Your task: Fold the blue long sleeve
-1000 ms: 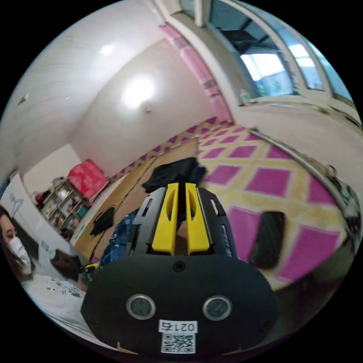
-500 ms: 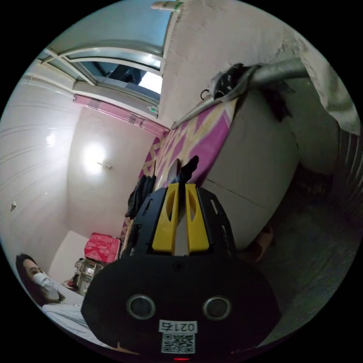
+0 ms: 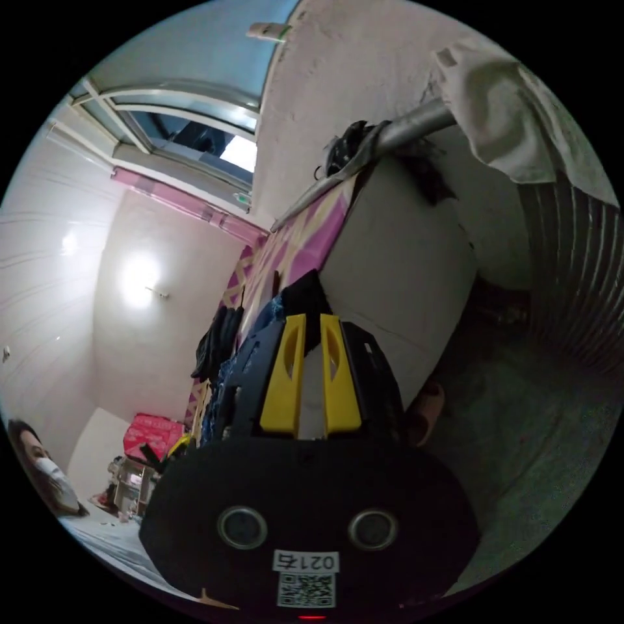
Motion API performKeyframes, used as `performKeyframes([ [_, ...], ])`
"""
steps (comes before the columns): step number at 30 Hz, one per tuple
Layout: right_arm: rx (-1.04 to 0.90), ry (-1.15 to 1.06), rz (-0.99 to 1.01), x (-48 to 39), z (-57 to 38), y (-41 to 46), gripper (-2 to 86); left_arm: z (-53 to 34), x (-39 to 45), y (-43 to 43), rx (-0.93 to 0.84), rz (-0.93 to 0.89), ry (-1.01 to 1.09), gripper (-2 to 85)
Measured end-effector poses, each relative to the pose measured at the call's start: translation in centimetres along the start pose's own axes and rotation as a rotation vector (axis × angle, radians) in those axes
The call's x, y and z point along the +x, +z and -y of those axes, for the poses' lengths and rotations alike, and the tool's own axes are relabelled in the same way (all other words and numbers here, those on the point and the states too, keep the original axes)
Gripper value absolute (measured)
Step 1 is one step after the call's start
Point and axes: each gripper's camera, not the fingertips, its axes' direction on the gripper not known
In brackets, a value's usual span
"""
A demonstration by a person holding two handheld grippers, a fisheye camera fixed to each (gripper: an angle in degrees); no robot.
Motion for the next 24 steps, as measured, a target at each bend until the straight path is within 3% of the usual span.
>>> performKeyframes([
  [7, -0.082, -0.096, 0.129, -3.4, -1.7, 1.9, 1.3, 4.8, -0.9, 5.9, -0.139, 0.080, 0.168, 8.4],
  [11, -0.125, -0.118, 0.168, -4.8, -2.8, 2.8, 0.5, 5.0, -2.3, 5.8, -0.219, 0.136, 0.132, 1.4],
  [18, -0.141, -0.163, 0.227, -8.1, -4.0, 3.6, -0.4, -1.2, -12.0, -11.6, 0.317, -0.092, -0.300, -0.8],
  [24, -0.131, -0.234, 0.300, -13.3, -4.5, 4.9, -0.4, -15.2, -18.4, -36.4, 0.580, 0.176, -0.407, -0.9],
])
